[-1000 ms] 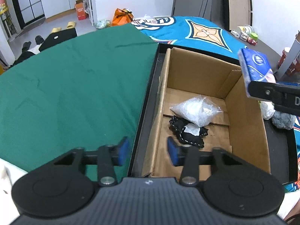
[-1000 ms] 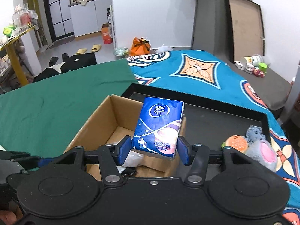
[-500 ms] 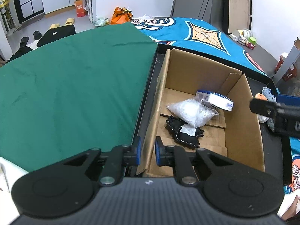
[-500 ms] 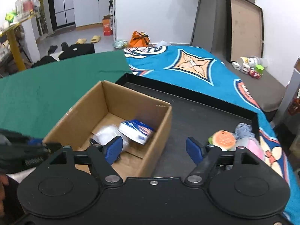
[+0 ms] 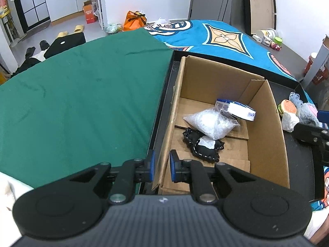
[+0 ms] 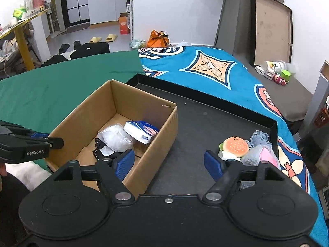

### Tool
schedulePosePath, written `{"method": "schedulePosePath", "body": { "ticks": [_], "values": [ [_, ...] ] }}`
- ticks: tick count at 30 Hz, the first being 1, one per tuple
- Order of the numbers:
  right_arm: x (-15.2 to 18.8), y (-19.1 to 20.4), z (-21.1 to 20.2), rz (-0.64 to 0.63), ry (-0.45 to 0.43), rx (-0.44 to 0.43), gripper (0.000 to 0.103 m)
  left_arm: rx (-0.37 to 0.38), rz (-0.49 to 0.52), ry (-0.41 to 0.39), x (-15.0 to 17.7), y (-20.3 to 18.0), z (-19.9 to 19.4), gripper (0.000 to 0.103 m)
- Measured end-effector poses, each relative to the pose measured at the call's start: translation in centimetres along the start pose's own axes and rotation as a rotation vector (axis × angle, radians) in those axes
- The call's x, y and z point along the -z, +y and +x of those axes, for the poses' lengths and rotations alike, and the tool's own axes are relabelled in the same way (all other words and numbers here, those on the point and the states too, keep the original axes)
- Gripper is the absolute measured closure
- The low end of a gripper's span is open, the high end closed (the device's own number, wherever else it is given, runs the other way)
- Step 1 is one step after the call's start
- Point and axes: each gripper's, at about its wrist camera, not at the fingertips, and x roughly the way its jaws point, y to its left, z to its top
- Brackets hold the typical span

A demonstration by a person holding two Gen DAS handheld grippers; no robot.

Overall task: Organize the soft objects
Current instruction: 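Carry the blue tissue packet with the right tool into the box and release, then move the right tool to the grey plush toy and close on it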

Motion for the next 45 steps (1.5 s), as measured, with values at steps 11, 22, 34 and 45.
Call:
{"method": "schedulePosePath", "body": {
  "ticks": [11,22,34,45],
  "values": [
    [0.2,-2.6,-0.2,-0.001,0.0,-0.036,0.029,-0.053,0.044,0.015,-0.2,-1.0,-0.1,0.087],
    [2.4,-6.3,0.8,0.093,-0.041,-0.036,0.026,-0.122,0.099,0.026,-0.5,-3.0,-0.4,0.038],
    [2.9,-10.4,1.1,0.159,-0.064,-0.015,0.024,-0.157,0.078,0.061,-2.0,-4.3,-0.5,0.032],
    [3.4,-15.3,2.3,0.297,-0.033,0.027,0.024,-0.21,0.094,0.07,-3.1,-5.4,0.1,0.029]
  ]
}}
